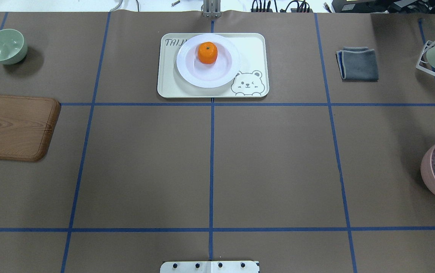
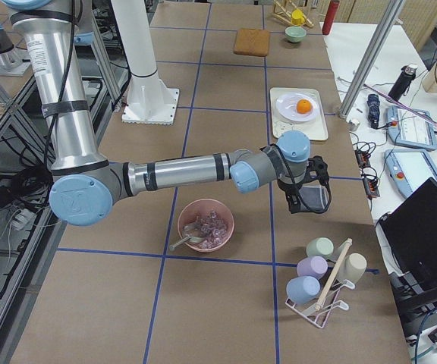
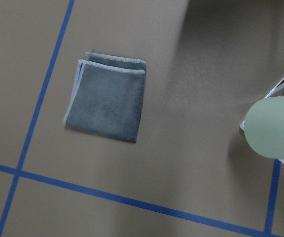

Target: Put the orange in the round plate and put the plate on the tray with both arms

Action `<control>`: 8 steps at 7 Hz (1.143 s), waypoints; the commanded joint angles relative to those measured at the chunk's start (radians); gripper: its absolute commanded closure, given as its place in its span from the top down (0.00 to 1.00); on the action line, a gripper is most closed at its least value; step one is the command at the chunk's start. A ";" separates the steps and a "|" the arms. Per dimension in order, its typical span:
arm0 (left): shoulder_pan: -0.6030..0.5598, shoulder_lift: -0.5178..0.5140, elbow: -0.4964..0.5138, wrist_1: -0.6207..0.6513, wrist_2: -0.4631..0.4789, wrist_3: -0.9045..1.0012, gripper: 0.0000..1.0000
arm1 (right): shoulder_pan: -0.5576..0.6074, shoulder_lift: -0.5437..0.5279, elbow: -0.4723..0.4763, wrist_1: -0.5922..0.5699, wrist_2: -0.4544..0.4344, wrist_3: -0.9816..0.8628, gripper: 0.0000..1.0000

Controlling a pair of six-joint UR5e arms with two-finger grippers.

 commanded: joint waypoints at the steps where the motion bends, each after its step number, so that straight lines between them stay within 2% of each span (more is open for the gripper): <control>1: -0.024 0.001 0.009 0.034 -0.009 0.028 0.97 | 0.036 0.066 0.005 -0.190 -0.034 -0.160 1.00; 5: -0.033 -0.001 0.019 0.037 -0.009 0.028 0.98 | -0.030 0.061 -0.007 -0.183 -0.066 -0.151 1.00; 6: -0.030 -0.005 0.013 0.064 -0.009 0.028 0.98 | -0.057 0.066 -0.009 -0.182 -0.068 -0.147 1.00; 7: -0.034 -0.054 0.002 0.145 -0.007 0.029 0.98 | -0.067 0.069 -0.007 -0.181 -0.066 -0.143 1.00; 8: -0.038 -0.047 -0.006 0.169 -0.007 0.081 0.98 | -0.073 0.070 -0.004 -0.181 -0.065 -0.142 1.00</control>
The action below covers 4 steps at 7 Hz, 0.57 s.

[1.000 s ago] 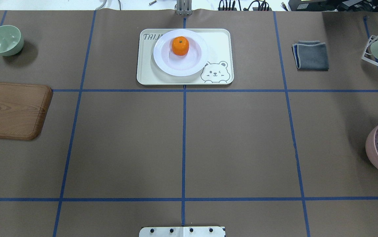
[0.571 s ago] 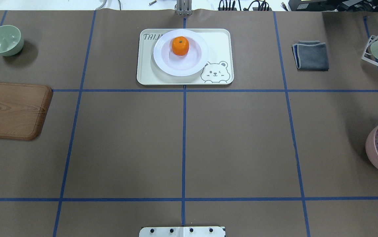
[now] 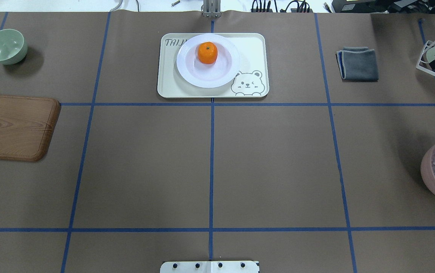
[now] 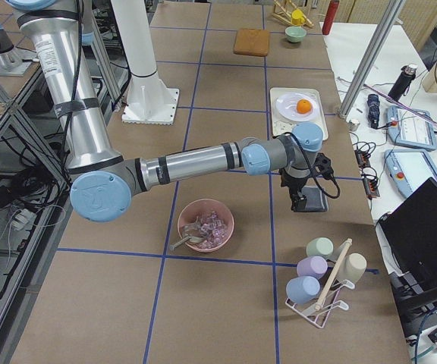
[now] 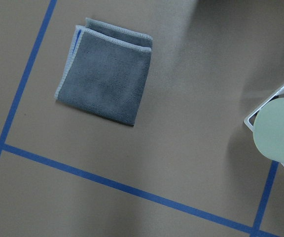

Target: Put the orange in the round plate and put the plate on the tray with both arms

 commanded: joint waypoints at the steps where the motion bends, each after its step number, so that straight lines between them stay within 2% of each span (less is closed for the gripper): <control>1: -0.007 -0.008 -0.004 0.052 0.001 0.100 0.98 | -0.024 0.003 0.008 0.000 0.001 0.003 1.00; 2: -0.003 0.033 -0.015 0.039 -0.001 0.099 0.98 | -0.033 0.004 0.010 0.000 0.006 0.003 1.00; 4: 0.001 0.043 0.007 -0.006 -0.003 0.094 0.98 | -0.043 0.009 0.039 0.000 0.008 0.003 1.00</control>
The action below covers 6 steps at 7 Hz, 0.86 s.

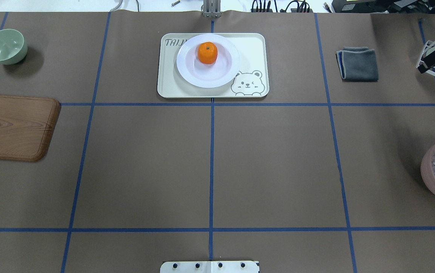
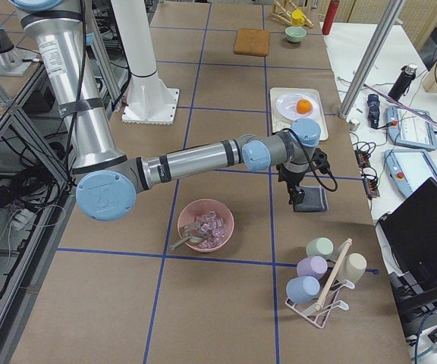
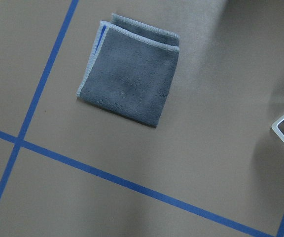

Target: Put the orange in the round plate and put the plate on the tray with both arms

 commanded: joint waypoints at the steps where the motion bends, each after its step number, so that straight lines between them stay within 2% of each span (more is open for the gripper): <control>1: 0.003 0.008 0.017 -0.021 -0.001 0.000 0.98 | -0.007 0.002 0.020 0.000 -0.001 0.001 1.00; 3: 0.005 0.010 0.012 -0.021 -0.034 -0.001 0.98 | -0.004 -0.001 0.024 0.000 -0.006 -0.001 1.00; 6: 0.003 0.010 0.019 -0.021 -0.031 -0.003 0.98 | 0.032 -0.060 0.078 -0.015 -0.006 -0.002 1.00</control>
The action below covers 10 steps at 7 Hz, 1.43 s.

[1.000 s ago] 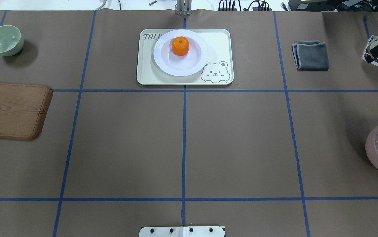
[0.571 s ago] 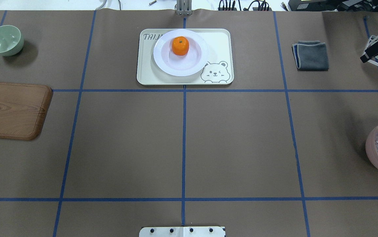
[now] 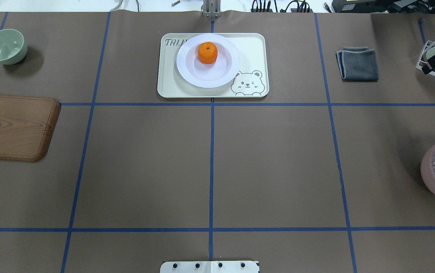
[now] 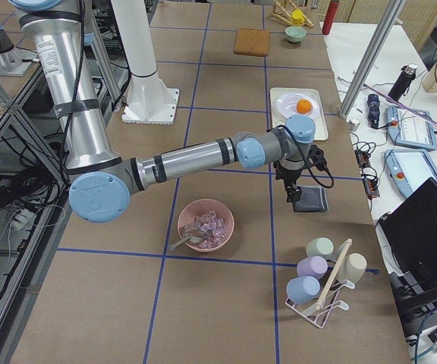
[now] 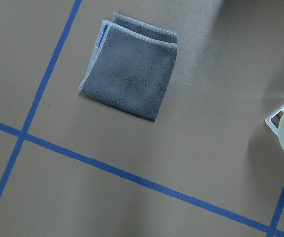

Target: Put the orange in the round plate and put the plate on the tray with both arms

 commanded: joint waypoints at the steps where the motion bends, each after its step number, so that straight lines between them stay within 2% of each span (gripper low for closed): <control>1: 0.001 0.000 0.009 0.000 0.002 -0.002 0.98 | 0.021 -0.019 0.019 -0.008 0.001 -0.003 1.00; 4: 0.003 -0.011 0.034 -0.030 0.001 0.010 0.98 | 0.026 -0.025 0.019 -0.016 0.000 -0.013 1.00; 6: 0.004 -0.006 0.106 -0.150 0.001 -0.002 0.98 | 0.026 -0.019 0.019 -0.014 0.000 -0.006 1.00; 10: 0.004 0.000 0.106 -0.160 -0.001 -0.002 0.98 | 0.028 -0.019 0.033 -0.016 0.000 0.000 1.00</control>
